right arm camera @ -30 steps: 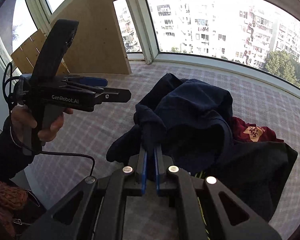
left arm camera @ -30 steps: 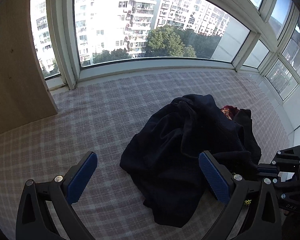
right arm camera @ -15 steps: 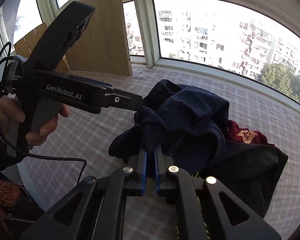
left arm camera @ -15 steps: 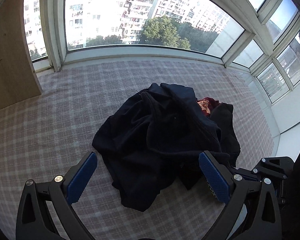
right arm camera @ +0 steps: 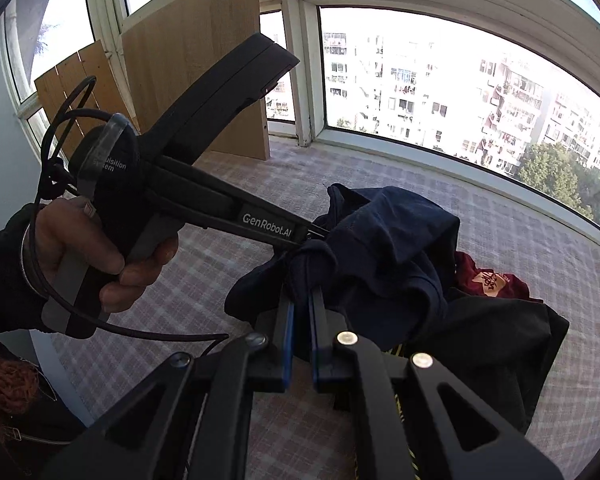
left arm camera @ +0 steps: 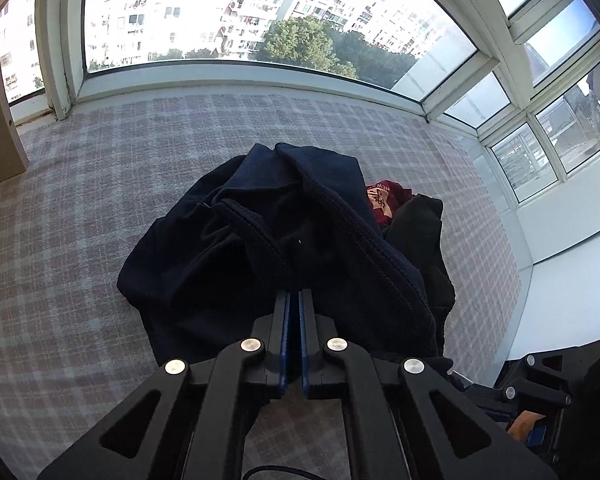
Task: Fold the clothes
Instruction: 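Grasp the navy garment with the left gripper while the right gripper holds it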
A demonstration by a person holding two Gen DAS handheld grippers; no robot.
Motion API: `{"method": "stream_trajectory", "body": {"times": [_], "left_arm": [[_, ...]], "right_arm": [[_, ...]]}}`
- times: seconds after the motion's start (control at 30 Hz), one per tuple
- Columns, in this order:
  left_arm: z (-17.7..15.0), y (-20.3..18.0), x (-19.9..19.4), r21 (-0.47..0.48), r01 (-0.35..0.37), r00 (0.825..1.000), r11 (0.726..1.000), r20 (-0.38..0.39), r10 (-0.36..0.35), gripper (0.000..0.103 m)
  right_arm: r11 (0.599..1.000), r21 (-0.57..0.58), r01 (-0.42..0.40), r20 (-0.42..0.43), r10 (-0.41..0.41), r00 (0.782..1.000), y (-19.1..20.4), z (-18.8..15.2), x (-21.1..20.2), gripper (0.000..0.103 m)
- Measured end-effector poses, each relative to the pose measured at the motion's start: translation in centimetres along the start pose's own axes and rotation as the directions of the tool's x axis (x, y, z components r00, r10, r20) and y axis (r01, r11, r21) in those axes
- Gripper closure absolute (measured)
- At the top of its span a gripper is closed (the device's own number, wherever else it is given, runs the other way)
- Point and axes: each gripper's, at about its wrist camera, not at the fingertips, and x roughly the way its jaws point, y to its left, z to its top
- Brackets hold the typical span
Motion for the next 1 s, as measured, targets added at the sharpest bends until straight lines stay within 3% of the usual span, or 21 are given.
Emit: {"method": "stream_trajectory", "body": {"times": [0.1, 0.27, 0.43, 0.47, 0.53, 0.6, 0.7, 0.9, 1.0], "left_arm": [[-0.2, 0.4, -0.4, -0.005, 0.027, 0.999, 1.000, 0.021, -0.026, 0.100], [-0.3, 1.5, -2.0, 0.003, -0.015, 0.998, 1.000, 0.058, 0.015, 0.100], [0.0, 2.1, -2.9, -0.017, -0.001, 0.999, 1.000, 0.040, 0.002, 0.098], [0.1, 2.0, -3.1, -0.017, 0.008, 0.999, 1.000, 0.038, -0.007, 0.094], [0.3, 1.5, -3.5, 0.001, 0.021, 0.999, 1.000, 0.029, -0.021, 0.063], [0.3, 0.7, -3.4, 0.031, 0.012, 1.000, 0.999, 0.025, -0.013, 0.043], [0.5, 0.1, -2.8, 0.042, 0.020, 1.000, 0.999, 0.000, -0.020, 0.041], [0.5, -0.5, 0.4, 0.018, 0.071, 0.988, 0.997, -0.136, -0.068, 0.038], [0.0, 0.6, -1.2, 0.008, 0.054, 0.994, 0.999, -0.101, -0.053, 0.041]], "right_arm": [[1.000, 0.012, -0.005, 0.001, 0.005, 1.000, -0.3, -0.1, 0.0, 0.097], [1.000, 0.014, 0.006, -0.008, -0.006, 1.000, -0.6, -0.3, 0.1, 0.097], [1.000, 0.006, -0.002, -0.029, 0.002, 1.000, 0.0, -0.9, 0.4, 0.097], [1.000, 0.001, 0.000, -0.030, 0.000, 1.000, 0.3, -1.0, 0.4, 0.097], [1.000, -0.010, -0.002, -0.031, 0.002, 1.000, 0.7, -1.1, 0.4, 0.097], [1.000, -0.013, -0.009, -0.032, 0.008, 0.999, 1.1, -1.2, 0.5, 0.097], [0.999, -0.032, -0.008, -0.032, 0.007, 0.999, 1.6, -1.2, 0.5, 0.097], [0.998, -0.068, -0.015, -0.033, 0.013, 0.999, 2.7, -1.2, 0.5, 0.097], [0.998, -0.068, -0.009, -0.036, 0.007, 0.999, 2.7, -1.3, 0.4, 0.097]]}}
